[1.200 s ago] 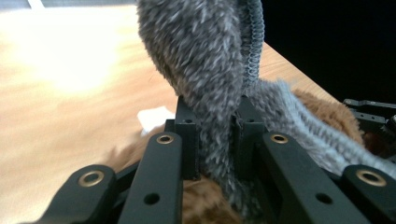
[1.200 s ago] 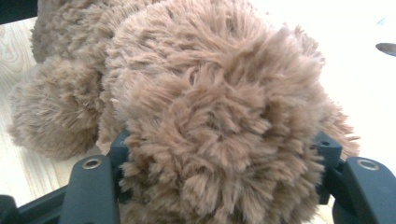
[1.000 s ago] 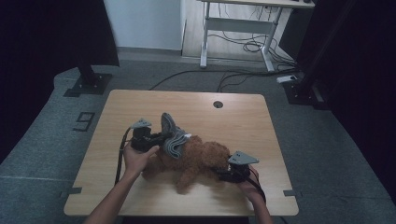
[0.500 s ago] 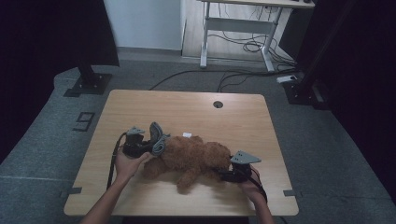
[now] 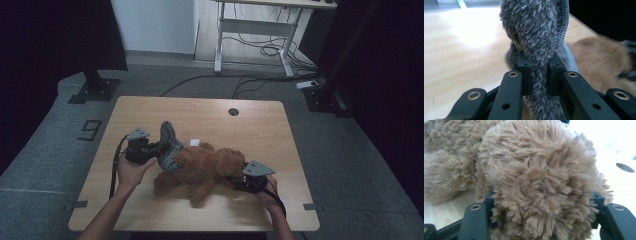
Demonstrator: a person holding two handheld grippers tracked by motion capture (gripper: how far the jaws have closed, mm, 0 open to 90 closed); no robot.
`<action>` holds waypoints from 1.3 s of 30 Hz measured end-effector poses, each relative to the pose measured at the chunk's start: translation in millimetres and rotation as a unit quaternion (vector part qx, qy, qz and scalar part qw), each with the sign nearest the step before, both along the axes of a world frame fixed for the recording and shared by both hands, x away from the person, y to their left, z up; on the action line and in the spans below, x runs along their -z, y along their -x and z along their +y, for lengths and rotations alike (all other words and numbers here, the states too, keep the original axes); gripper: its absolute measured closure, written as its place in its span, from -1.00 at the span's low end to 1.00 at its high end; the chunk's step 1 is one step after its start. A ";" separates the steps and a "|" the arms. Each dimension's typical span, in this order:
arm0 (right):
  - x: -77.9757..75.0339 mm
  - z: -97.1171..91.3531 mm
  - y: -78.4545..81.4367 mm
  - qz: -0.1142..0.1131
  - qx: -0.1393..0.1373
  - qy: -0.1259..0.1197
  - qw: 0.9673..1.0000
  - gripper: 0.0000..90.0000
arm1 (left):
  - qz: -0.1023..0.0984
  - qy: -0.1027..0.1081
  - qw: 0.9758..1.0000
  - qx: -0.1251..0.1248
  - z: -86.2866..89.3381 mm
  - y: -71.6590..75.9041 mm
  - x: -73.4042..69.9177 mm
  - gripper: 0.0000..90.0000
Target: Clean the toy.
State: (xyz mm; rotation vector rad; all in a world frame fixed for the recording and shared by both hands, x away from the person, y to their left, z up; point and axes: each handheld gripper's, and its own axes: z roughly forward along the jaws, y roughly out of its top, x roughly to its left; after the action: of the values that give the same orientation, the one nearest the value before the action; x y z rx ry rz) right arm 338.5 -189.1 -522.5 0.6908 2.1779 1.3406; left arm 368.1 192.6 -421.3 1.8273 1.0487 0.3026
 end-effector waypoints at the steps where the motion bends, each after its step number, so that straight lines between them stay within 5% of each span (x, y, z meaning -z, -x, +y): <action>1: 0.9 0.9 -1.8 -0.008 -0.001 0.002 1.000 -0.21 | -0.003 0.006 1.000 0.004 -3.9 -2.1 -6.5 0.70; 6: 4.2 1.3 -2.9 -0.029 -0.008 0.007 1.000 -0.29 | -0.003 0.021 0.999 0.029 -39.7 -19.9 -23.7 0.69; 11: 5.5 2.0 1.9 -0.032 -0.004 0.014 0.999 -0.55 | 0.038 -0.008 0.997 0.068 -85.3 -36.6 -9.4 0.69; 13: 5.7 1.9 3.4 -0.017 0.010 0.002 1.000 -0.70 | 0.055 -0.033 0.995 0.070 -97.0 -41.8 4.4 0.69; 16: 3.7 -4.2 5.3 0.022 0.011 -0.032 0.999 -0.77 | 0.071 -0.031 0.994 0.074 -96.2 -42.7 18.5 0.69; 20: -2.6 -24.4 5.9 0.063 0.001 -0.118 0.991 -0.72 | 0.072 -0.016 0.994 0.081 -85.3 -30.5 28.9 0.69; 26: -8.6 -32.5 2.6 0.096 0.022 -0.178 0.979 -0.79 | 0.051 0.008 0.994 0.091 -75.8 -2.8 42.1 0.70; 29: -7.4 -23.4 -0.1 0.127 0.019 -0.171 0.977 -0.90 | 0.046 0.012 0.994 0.094 -75.2 2.9 45.0 0.70; 32: -1.6 -10.0 -3.3 0.165 0.021 -0.125 0.978 -1.00 | 0.043 0.015 0.995 0.094 -75.2 6.3 46.8 0.70; 34: 2.3 -7.1 -5.3 0.183 0.021 -0.120 0.975 -1.00 | 0.042 0.015 0.995 0.093 -74.9 7.6 46.9 0.70; 36: 6.3 -5.2 -6.1 0.200 0.009 -0.117 0.973 -0.86 | 0.044 0.015 0.995 0.091 -75.2 8.7 46.2 0.70; 39: 4.7 -5.1 -3.2 0.186 -0.002 -0.103 0.977 -0.50 | 0.047 0.017 0.995 0.089 -76.9 9.5 41.2 0.70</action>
State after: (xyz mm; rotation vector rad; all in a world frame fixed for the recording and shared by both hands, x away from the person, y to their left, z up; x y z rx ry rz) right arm 341.7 -194.2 -527.2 1.0943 2.3401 1.5571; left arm 358.6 115.8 -462.6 1.9050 0.9414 0.0920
